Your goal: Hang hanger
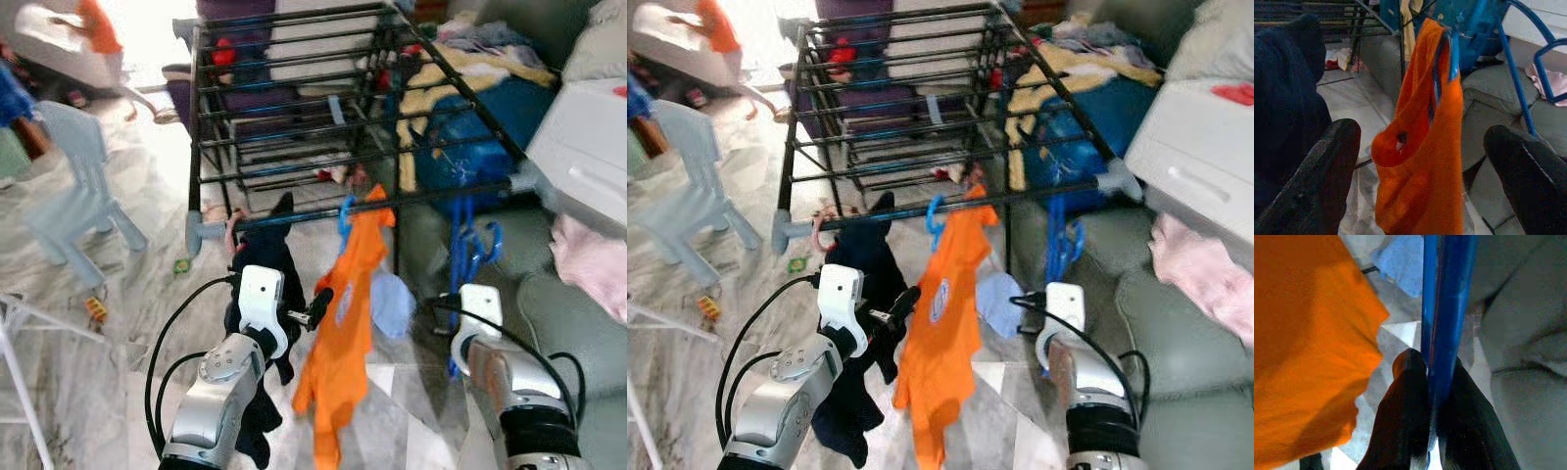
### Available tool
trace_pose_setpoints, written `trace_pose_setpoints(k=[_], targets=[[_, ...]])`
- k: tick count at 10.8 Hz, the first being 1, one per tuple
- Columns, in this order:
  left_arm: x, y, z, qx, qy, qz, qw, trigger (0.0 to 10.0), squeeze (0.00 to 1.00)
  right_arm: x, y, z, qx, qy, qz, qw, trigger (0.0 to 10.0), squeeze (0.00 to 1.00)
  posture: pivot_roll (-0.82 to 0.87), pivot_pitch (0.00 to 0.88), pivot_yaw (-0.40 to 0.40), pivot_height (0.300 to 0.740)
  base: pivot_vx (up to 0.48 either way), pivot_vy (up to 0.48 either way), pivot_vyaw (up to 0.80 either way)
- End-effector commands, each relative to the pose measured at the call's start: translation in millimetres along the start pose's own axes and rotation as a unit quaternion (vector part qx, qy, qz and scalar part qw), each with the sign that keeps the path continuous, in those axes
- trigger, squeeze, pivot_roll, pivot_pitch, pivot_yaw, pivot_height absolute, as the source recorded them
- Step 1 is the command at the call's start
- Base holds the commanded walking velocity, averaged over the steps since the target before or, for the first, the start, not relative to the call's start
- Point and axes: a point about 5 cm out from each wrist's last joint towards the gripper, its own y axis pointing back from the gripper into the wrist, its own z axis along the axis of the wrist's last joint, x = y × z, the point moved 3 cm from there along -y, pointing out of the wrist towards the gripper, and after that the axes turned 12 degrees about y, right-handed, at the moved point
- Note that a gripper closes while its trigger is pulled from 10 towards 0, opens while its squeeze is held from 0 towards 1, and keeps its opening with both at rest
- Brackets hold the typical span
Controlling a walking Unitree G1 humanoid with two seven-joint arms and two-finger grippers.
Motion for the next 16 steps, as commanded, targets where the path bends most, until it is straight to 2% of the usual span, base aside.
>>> trace_pose_setpoints(k=[1, 4, 6, 8, 9, 13, 15, 16], targets=[[2.0, 1.0, 6, -0.011, -0.007, 0.001, 1.000, 10.0, 0.00, 5.2, 1.5, 13, -0.018, 0.011, 0.011, 1.000, 10.0, 0.00, -0.11, 0.000, 0.041, 0.740, 0.311, 0.000, 0.00], [2.1, 1.1, 6, -0.012, -0.003, 0.001, 1.000, 10.0, 0.00, 3.2, 1.7, 18, -0.030, 0.031, 0.010, 0.999, 10.0, 0.00, -0.11, 0.000, 0.042, 0.740, 0.361, 0.000, 0.00], [2.3, 1.0, 5, -0.008, -0.001, 0.002, 1.000, 10.0, 0.00, 4.6, 2.7, 16, -0.024, 0.031, 0.013, 0.999, 10.0, 0.00, -0.11, 0.000, 0.042, 0.740, 0.000, 0.000, 0.00], [2.4, 1.1, 4, -0.008, 0.001, 0.003, 1.000, 10.0, 0.00, 2.7, 2.2, 15, -0.014, 0.019, 0.015, 1.000, 10.0, 0.00, -0.11, 0.000, 0.041, 0.740, 0.000, 0.000, 0.00], [1.8, 1.1, 4, -0.007, 0.002, 0.002, 1.000, 10.0, 0.00, 1.3, 1.6, 15, -0.005, -0.001, 0.018, 1.000, 10.0, 0.00, -0.11, 0.000, 0.039, 0.740, 0.000, 0.000, 0.00], [0.9, 1.2, 3, -0.007, 0.007, 0.003, 1.000, 10.0, 0.00, -23.7, -1.5, 34, -0.015, -0.021, -0.010, 1.000, 10.0, 0.00, -0.11, 0.000, 0.036, 0.740, 0.000, 0.000, 0.00], [0.8, 1.1, 2, -0.005, 0.009, 0.004, 1.000, 10.0, 0.00, -27.4, -6.7, 43, -0.005, -0.027, 0.009, 1.000, 10.0, 0.00, -0.11, 0.000, 0.035, 0.740, 0.000, 0.000, 0.00], [1.1, 1.2, 2, -0.003, 0.009, 0.004, 1.000, 10.0, 0.00, -27.6, -8.1, 46, 0.016, -0.014, 0.011, 1.000, 10.0, 0.00, -0.11, 0.000, 0.035, 0.740, 0.000, 0.000, 0.00]])
